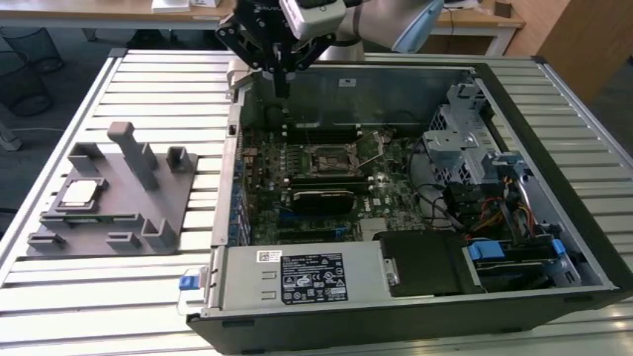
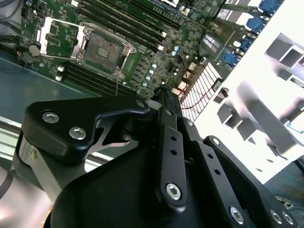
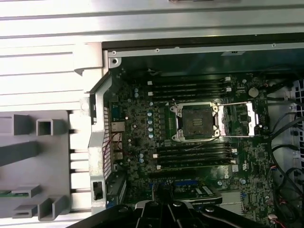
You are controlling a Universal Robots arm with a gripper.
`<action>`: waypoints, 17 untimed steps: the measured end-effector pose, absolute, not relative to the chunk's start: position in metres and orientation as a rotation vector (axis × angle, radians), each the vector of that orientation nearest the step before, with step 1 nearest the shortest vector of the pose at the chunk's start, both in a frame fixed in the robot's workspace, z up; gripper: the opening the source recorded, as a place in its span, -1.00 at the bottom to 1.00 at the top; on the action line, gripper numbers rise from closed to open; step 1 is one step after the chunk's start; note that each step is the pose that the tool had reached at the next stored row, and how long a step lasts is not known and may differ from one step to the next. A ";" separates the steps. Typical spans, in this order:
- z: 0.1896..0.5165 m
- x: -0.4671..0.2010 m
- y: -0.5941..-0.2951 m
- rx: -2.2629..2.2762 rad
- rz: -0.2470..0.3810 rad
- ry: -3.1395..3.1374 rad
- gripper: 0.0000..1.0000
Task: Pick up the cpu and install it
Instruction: 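Reach for the cpu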
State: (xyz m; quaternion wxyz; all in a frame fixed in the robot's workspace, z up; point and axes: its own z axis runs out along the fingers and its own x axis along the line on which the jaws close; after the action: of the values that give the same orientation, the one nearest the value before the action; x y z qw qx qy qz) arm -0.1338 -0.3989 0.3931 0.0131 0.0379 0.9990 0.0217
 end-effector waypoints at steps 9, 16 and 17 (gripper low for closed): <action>0.393 -0.141 -0.399 0.118 0.068 3.113 -0.79; 0.393 -0.145 -0.399 0.118 0.068 3.113 -0.79; 0.393 -0.146 -0.399 0.118 0.068 3.113 -0.79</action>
State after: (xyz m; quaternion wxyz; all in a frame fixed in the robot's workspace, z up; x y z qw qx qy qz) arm -0.1463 -0.3990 0.3927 0.0131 0.0378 0.9990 0.0217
